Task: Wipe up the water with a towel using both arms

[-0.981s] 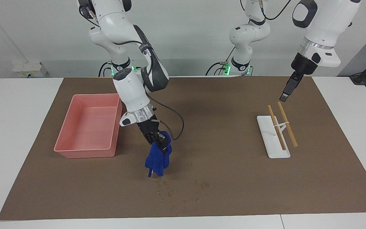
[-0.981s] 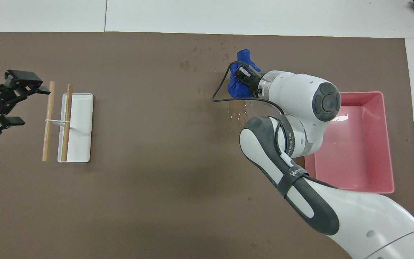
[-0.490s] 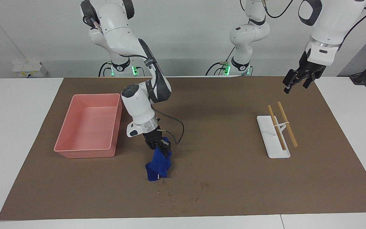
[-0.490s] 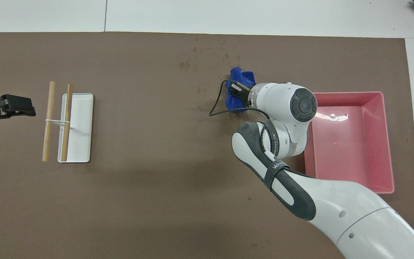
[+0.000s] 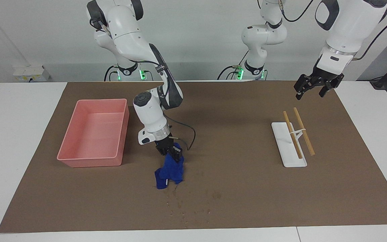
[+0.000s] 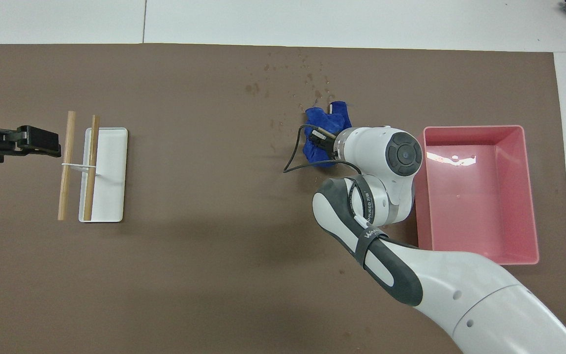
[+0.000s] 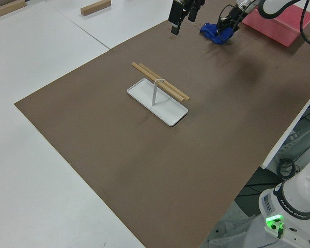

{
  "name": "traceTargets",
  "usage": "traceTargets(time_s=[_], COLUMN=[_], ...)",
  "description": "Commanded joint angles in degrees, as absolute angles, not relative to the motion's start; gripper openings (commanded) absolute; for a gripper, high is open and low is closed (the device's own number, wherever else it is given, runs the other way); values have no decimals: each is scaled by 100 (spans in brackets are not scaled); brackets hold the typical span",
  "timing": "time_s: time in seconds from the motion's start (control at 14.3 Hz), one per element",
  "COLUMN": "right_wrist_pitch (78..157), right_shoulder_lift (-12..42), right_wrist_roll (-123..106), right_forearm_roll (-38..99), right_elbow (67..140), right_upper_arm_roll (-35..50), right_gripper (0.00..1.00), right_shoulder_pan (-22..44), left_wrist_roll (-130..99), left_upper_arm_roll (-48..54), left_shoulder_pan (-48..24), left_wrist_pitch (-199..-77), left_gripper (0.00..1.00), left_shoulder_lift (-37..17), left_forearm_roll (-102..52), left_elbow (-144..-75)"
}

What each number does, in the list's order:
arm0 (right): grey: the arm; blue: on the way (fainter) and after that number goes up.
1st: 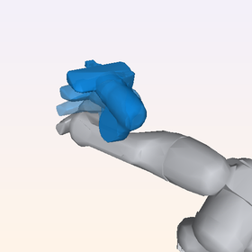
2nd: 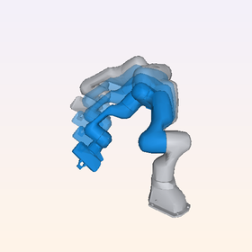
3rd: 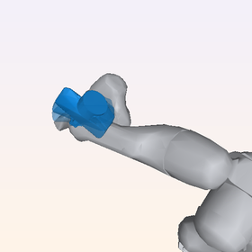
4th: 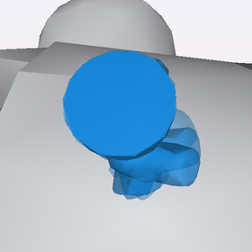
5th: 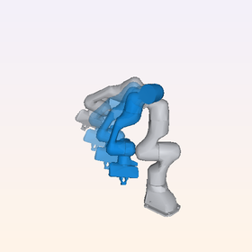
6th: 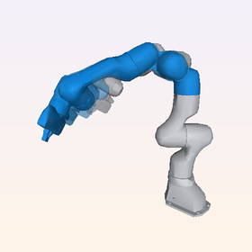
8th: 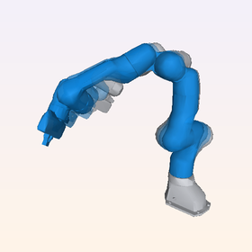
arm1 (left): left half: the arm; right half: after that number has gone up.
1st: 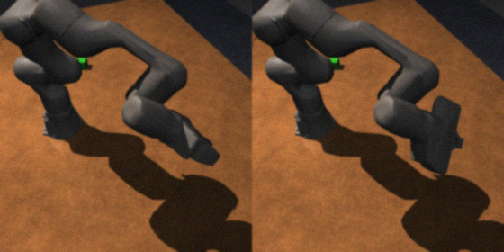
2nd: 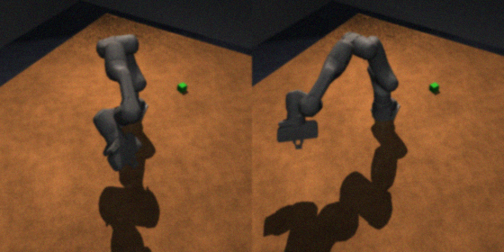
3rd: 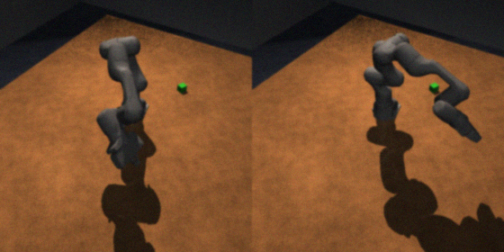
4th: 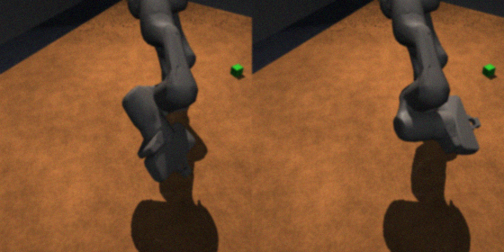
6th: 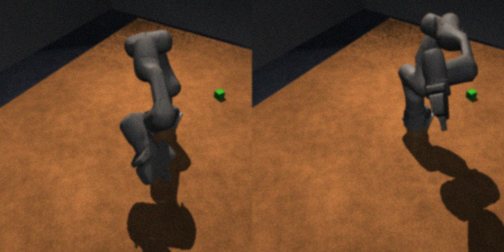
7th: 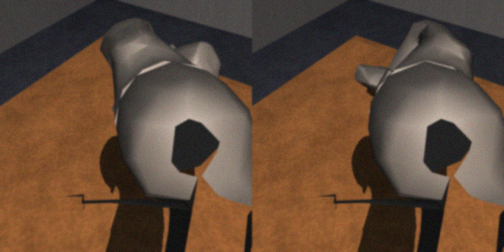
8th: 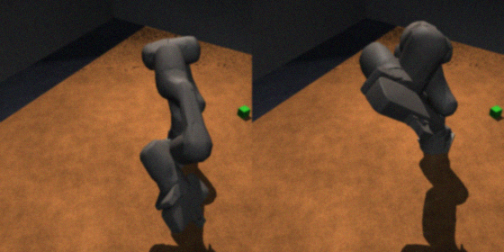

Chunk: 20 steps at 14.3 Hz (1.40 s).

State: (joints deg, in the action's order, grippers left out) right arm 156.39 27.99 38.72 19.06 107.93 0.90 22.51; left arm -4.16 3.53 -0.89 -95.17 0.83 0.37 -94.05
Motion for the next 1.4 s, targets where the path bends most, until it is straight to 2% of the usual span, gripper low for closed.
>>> traceTargets(time_s=[0.0, 0.14, 0.42, 0.7, 0.91, 1.33], right_wrist_pitch=[15618, 15540, 14715, 13994, 13441, 12350], right_shoulder_lift=[2497, 2374, 2136, 1785, 1451, 898], right_wrist_roll=[3885, 3893, 4279, 4500, 4491, 4474], right_forearm_roll=[1837, 1837, 1837, 1837, 1837, 1837], right_elbow=[11547, 11803, 11953, 12277, 12541, 12393], right_upper_arm_roll=[114, 123, 123, 123, 123, 79], right_gripper=[0, 0, 0, 0, 0, 0], right_shoulder_pan=[2259, 2259, 2408, 2514, 2505, 2356], left_wrist_roll=[288, 316, 273, 237, 237, 273], left_upper_arm_roll=[308, 308, 316, 404, 422, 422], left_shoulder_pan=[-19, 70, -9, 61, 44, 88], left_wrist_pitch=[-9167, -9184, -9159, -8350, -8358, -8587], left_gripper=[100, 100, 100, 100, 100, 100], left_shoulder_lift=[69, 184, 264, -43, 8, 167], left_forearm_roll=[53, -105, -105, -351, -343, -299], left_elbow=[-9271, -9421, -9510, -8711, -8789, -9176])
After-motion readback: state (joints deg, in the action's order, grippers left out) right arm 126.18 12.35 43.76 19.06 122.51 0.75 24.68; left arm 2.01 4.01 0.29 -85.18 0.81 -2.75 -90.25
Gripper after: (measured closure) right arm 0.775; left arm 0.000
